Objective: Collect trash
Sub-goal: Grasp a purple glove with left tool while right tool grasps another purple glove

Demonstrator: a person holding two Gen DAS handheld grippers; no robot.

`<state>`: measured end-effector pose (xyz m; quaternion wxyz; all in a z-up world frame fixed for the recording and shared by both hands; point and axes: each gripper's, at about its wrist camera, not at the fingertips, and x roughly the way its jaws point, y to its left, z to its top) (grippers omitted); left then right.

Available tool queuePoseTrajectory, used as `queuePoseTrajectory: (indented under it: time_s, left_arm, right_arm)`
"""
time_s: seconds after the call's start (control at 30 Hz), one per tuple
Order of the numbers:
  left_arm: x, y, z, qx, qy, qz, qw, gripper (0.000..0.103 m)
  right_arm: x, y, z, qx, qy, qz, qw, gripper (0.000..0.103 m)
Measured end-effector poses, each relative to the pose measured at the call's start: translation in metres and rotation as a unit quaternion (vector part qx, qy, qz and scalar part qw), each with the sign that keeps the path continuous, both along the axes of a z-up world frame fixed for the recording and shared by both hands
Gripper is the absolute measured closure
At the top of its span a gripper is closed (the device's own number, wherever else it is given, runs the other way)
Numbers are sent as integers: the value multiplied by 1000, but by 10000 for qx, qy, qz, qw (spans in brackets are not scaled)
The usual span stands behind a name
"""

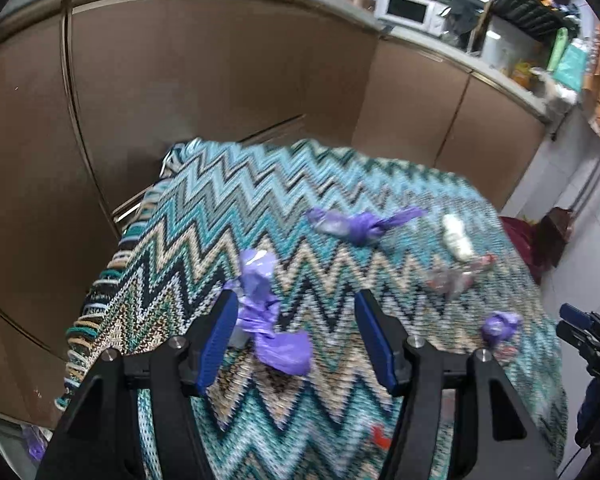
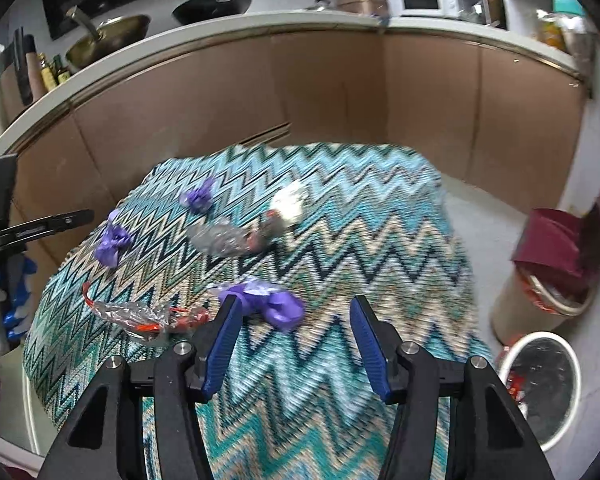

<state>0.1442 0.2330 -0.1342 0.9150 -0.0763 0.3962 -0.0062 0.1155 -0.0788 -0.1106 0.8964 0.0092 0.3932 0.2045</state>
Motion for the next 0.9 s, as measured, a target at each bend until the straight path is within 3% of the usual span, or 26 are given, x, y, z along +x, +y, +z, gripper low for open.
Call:
queuePoseTrajectory:
  time_s: [0.3,0.33,0.4,0.6,0.63,0.9]
  left_arm:
    - [31,17,-40,56,400,203,9990,46]
    - [32,17,-42,54,419,209,9989,54]
    - [32,17,-48,60,427,187,9989,57]
    - [29,13,-44,138,345,143,9992,65]
    - [28,13,-43,150,327,151,9992,73]
    - [15,4,-15,284,59,141,9995,73]
  right_arm:
    - [40,36,-39,-77,393,571,9976,49]
    - [43,37,-44,-55,452,612,9971,49]
    - [47,39,-53,60,578,698,9959,51]
    - [44,37,-58,176,532,832,9950,59]
    - [42,37,-57,153,496,838,9951,59]
    - [23,26,-39,325,177,692,9969,62]
